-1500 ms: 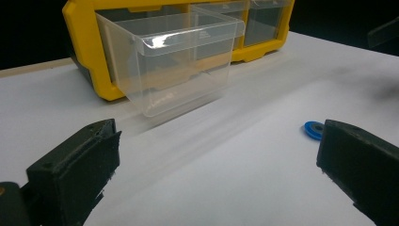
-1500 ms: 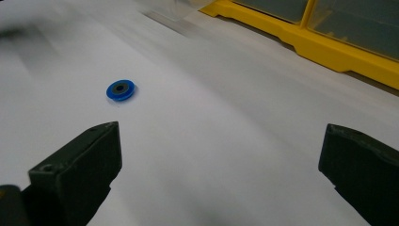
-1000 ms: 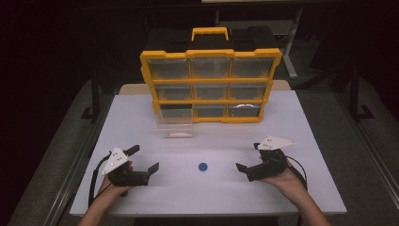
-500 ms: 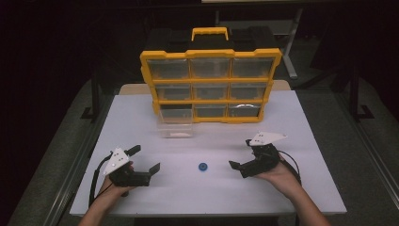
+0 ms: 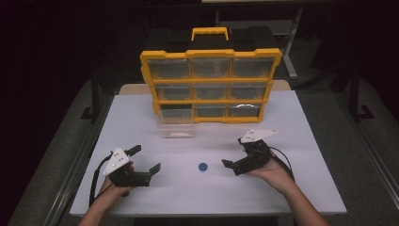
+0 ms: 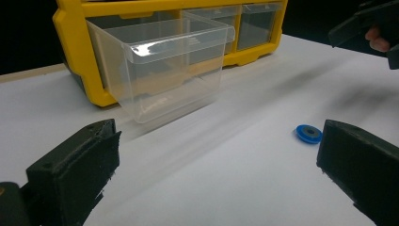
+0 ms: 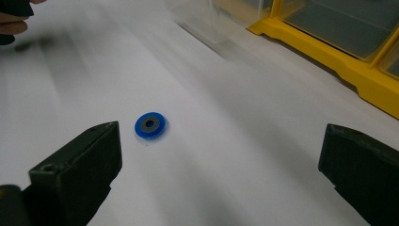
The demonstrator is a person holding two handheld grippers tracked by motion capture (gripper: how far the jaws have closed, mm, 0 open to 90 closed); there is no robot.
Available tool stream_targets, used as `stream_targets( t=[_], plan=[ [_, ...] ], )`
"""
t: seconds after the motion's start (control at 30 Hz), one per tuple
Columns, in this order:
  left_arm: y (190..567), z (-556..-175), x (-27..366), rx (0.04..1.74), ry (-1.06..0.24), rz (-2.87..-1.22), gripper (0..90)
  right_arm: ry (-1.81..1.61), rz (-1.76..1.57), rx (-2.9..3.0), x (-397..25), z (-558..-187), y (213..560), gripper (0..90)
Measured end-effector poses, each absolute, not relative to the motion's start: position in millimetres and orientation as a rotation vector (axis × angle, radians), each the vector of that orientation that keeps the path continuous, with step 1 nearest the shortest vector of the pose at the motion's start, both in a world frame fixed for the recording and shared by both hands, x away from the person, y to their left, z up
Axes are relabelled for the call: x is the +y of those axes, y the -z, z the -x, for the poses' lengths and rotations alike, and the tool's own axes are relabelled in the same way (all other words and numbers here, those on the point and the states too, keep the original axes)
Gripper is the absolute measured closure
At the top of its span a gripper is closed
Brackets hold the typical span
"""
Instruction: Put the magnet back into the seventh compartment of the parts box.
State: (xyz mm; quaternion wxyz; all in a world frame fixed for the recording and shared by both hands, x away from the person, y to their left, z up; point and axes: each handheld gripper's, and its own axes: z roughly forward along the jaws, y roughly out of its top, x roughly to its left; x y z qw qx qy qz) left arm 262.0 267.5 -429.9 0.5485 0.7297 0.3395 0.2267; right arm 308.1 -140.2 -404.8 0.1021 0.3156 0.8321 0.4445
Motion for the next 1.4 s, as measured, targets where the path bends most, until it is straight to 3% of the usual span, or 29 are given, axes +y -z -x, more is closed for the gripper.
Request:
stream_targets(
  t=[1.4],
  plan=[
    [430.7,-263.0,267.4,0.802,-0.528,-1.739,0.0,-1.274,-0.825,2.584,-94.3,-331.3,401.3,1.2]
  ],
)
